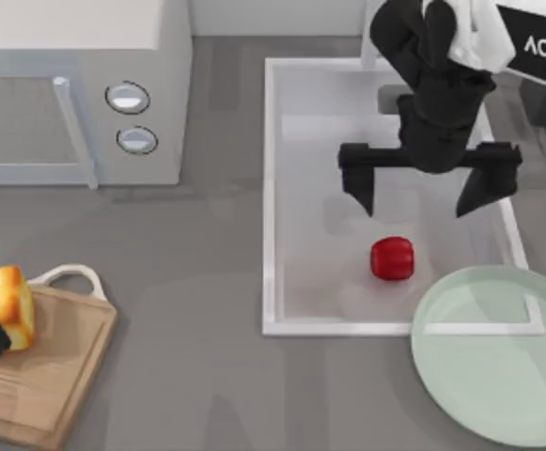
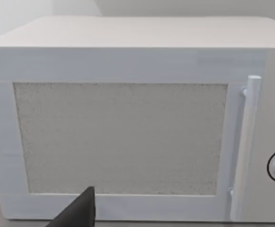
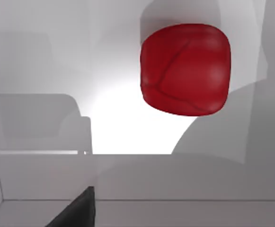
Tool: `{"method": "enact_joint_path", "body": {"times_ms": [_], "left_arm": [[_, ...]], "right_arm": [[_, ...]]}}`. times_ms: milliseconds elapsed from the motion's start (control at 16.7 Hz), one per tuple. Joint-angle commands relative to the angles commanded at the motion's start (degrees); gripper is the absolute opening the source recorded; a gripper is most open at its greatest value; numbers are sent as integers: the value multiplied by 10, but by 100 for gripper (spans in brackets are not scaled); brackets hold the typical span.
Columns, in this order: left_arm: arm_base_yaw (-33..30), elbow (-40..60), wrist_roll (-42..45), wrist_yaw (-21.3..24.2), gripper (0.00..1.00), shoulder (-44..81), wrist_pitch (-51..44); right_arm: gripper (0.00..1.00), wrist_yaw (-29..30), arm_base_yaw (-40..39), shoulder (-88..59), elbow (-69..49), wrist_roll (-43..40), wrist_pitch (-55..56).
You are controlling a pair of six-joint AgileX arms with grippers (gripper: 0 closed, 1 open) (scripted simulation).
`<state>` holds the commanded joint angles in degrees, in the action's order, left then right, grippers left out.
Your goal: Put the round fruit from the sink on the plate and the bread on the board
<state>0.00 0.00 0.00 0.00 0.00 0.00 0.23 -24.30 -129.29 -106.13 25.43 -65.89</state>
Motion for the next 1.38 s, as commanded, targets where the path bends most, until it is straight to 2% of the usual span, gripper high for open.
{"method": "enact_joint_path", "body": {"times_ms": [480, 1020, 1380], "left_arm": [[0, 0, 0, 0, 100, 0, 0], [0, 0, 0, 0, 100, 0, 0], [0, 0, 0, 0, 100, 0, 0]], "right_arm": [[100, 0, 0, -18, -3, 2, 3], [100, 1, -3, -138, 97, 5, 232], [100, 2, -3, -151, 107, 5, 249]]}}
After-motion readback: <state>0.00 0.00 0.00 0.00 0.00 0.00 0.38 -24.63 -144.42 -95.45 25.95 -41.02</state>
